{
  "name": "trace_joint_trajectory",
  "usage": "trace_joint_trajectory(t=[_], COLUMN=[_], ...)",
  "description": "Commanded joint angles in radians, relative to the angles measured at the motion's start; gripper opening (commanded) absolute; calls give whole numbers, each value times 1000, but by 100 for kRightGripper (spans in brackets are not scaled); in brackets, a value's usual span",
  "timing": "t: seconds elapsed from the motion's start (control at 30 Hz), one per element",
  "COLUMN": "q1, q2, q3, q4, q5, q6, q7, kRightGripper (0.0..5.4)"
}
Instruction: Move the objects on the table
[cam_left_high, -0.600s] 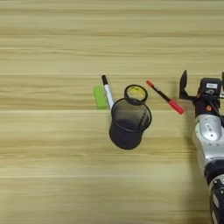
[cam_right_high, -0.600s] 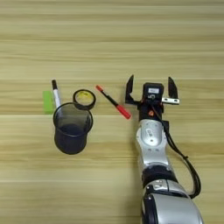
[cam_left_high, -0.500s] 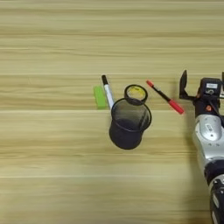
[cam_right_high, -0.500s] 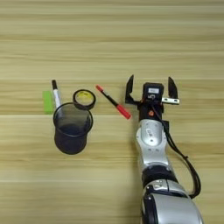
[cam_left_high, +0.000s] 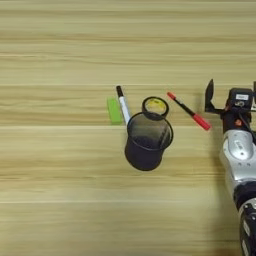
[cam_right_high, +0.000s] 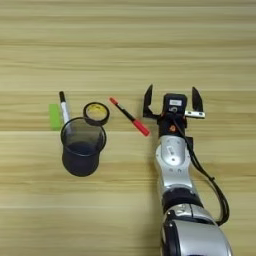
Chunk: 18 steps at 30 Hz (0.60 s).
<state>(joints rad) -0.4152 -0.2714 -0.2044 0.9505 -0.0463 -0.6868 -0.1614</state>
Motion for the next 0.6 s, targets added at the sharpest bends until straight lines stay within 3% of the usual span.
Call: trace_joint_trajectory(t=[0.03,0.33,0.6], q1=[-74,-77,-25], q2=[-35,-33,17], q3=[-4,-7,17], q4=[-51,-51,-198], q5=[9,11,42], q6=[-18,-17,-8], q7=[13,21,80], kRightGripper=[535,535,535])
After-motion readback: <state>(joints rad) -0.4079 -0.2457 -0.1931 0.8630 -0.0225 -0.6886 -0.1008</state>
